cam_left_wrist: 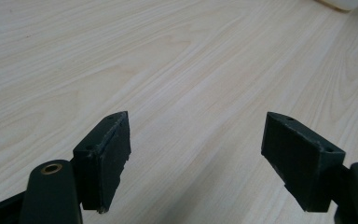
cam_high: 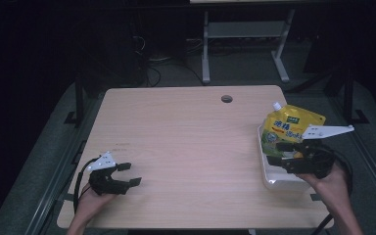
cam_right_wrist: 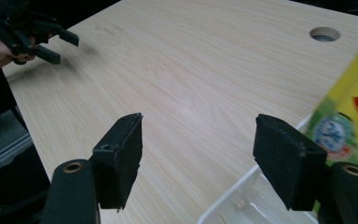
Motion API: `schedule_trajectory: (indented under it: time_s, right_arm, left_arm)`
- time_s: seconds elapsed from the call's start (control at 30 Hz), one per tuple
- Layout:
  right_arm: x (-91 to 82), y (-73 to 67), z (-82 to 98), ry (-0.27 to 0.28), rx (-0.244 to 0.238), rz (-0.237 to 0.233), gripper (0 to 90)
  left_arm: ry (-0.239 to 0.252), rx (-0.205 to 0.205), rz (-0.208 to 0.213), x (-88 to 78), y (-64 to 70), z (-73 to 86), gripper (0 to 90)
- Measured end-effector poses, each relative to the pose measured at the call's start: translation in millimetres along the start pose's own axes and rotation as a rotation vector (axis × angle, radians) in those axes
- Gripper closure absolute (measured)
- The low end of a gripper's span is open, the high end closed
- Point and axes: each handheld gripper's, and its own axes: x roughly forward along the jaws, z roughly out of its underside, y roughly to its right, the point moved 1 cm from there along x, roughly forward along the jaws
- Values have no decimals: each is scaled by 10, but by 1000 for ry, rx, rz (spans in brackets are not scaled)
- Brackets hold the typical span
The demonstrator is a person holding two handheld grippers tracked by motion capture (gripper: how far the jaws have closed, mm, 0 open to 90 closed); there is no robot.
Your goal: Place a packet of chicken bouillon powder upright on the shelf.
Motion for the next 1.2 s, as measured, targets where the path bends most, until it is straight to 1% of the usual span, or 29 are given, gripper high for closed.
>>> schedule_trajectory:
  time_s: [0.23, 0.33, 0.37, 0.47, 0.6, 0.67, 0.93, 1.03, 1.2]
  right_arm:
    - [211, -205, -49, -20, -45, -27, 308]
    - [299, -266, -60, -17, -56, -42, 299]
    - [326, -281, -64, -14, -60, -41, 298]
    - [398, -299, -75, -17, -56, -55, 286]
    - [495, -323, -81, -16, -54, -58, 285]
    - [537, -338, -80, -11, -55, -58, 282]
    - [735, -448, -98, -14, -64, -90, 273]
    - [822, -496, -107, -19, -70, -101, 274]
    - [956, -555, -99, -12, -66, -123, 276]
  left_arm:
    - [8, -5, 1, -9, -7, 8, 234]
    - [8, -6, 0, -9, -13, 13, 234]
    - [7, -7, -1, -12, -13, 15, 234]
    - [9, -10, -4, -17, -19, 23, 234]
    - [10, -19, -4, -19, -33, 34, 233]
    - [5, -17, -2, -17, -40, 39, 234]
    - [4, -17, 0, -23, -48, 42, 233]
    - [6, -25, 3, -23, -50, 45, 233]
    - [5, -23, 7, -23, -40, 51, 233]
